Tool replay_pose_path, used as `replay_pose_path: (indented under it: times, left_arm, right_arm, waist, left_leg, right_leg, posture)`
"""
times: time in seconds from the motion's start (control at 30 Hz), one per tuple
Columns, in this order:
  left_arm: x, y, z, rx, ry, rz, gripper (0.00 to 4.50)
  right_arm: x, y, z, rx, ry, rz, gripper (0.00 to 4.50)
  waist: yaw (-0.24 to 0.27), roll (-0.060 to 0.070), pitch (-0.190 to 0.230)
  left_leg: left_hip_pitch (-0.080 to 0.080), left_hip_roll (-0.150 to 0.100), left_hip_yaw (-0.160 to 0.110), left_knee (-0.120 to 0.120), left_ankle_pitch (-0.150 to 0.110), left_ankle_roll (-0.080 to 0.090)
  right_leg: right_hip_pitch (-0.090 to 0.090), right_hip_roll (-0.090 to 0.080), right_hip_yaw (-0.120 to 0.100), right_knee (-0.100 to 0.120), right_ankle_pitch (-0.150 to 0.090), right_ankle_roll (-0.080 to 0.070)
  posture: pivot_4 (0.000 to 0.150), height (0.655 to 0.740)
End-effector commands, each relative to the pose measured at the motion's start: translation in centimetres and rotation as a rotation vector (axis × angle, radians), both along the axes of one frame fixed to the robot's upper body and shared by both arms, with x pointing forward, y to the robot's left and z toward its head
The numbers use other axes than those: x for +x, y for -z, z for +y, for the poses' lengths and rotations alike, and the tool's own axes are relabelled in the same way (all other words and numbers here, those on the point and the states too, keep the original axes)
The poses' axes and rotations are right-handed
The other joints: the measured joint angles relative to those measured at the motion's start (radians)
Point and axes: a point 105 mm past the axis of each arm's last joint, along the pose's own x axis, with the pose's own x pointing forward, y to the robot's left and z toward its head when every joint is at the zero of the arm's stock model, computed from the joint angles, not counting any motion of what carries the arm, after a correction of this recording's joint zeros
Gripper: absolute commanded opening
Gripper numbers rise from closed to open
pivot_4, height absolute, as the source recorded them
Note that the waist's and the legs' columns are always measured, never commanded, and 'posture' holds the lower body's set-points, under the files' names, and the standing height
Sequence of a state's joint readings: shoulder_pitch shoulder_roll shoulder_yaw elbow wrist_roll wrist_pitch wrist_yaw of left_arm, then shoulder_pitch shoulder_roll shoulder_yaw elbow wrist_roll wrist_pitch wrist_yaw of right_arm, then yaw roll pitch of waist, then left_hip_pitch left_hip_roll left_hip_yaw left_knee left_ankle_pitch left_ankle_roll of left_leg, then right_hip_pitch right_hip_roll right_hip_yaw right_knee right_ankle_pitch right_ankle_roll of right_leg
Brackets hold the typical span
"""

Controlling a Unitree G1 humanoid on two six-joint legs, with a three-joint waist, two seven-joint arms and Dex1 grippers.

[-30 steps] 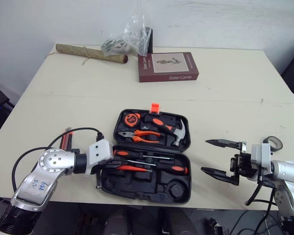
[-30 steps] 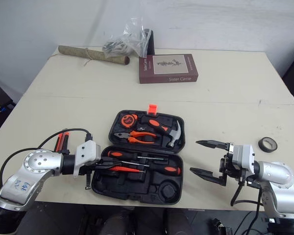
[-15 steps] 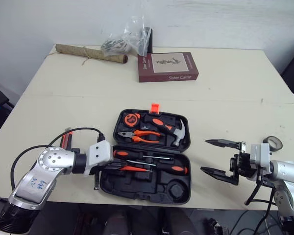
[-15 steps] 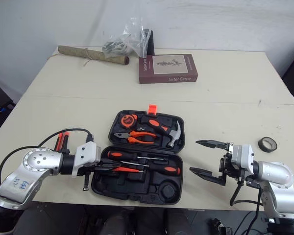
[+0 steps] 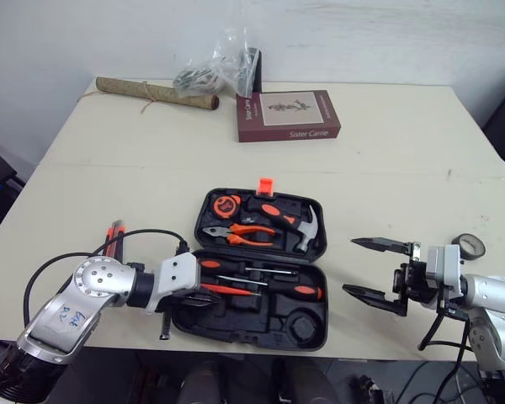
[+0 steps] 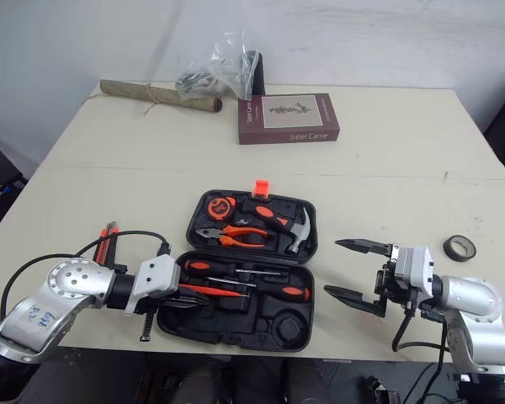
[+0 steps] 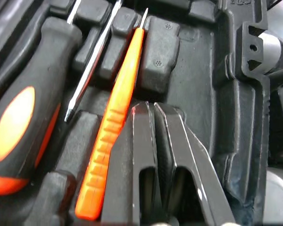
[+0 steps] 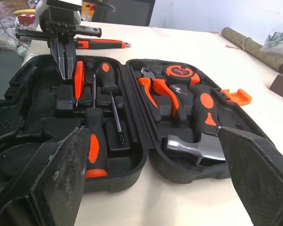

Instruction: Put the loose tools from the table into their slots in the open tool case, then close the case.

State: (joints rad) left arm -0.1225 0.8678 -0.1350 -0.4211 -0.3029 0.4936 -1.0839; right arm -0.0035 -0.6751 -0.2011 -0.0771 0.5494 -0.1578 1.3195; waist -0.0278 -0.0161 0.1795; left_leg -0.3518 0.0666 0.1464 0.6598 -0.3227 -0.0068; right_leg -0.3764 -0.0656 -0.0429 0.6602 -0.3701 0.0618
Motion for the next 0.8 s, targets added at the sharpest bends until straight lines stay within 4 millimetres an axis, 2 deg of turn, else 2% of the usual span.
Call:
replay_pose_path:
  times: [0.03,0.13,0.3,0.43,0.8]
  left_arm:
    - [-0.5,0.4,0.1,-0.037,-0.015,0.057,0.11]
    - [-0.2,-2.0,0.0,-0.166,-0.012,-0.006,0.11]
    - [1.0,-3.9,0.5,-0.271,-0.079,-0.07,0.11]
    - [1.9,-2.7,0.6,-0.187,-0.102,-0.066,0.11]
    - [1.7,-0.7,0.4,-0.103,-0.084,0.013,0.11]
  right_arm:
    - [-0.3,-0.3,0.2,0.005,-0.009,-0.035,4.5]
    - [-0.5,-0.1,0.0,0.005,-0.004,-0.032,4.5]
    - [-0.6,0.1,0.0,0.005,-0.004,-0.028,4.5]
    - [-0.6,0.0,0.2,0.009,-0.008,-0.032,4.5]
    - [-0.4,-0.2,0.5,0.013,-0.01,-0.037,4.5]
  waist:
    - [-0.001,0.0,0.0]
    - [0.0,0.0,0.0]
    - [0.001,0.0,0.0]
    - [0.001,0.0,0.0]
    - [0.001,0.0,0.0]
  left_leg:
    - [0.0,0.0,0.0,0.0,0.0,0.0]
    - [0.0,0.0,0.0,0.0,0.0,0.0]
    - [-0.001,0.0,0.0,0.0,0.0,0.0]
    - [-0.001,0.0,0.0,0.0,0.0,0.0]
    - [-0.001,0.0,0.0,0.0,0.0,0.0]
  right_leg:
    - [0.0,0.0,0.0,0.0,0.0,0.0]
    - [0.0,0.0,0.0,0.0,0.0,0.0]
    - [0.0,0.0,0.0,0.0,0.0,0.0]
    - [0.0,0.0,0.0,0.0,0.0,0.0]
    - [0.0,0.0,-0.001,0.0,0.0,0.0]
  posture:
    - [0.15,0.74]
    - [0.15,0.74]
    - [0.15,0.74]
    - [0.15,0.74]
    - [0.15,0.74]
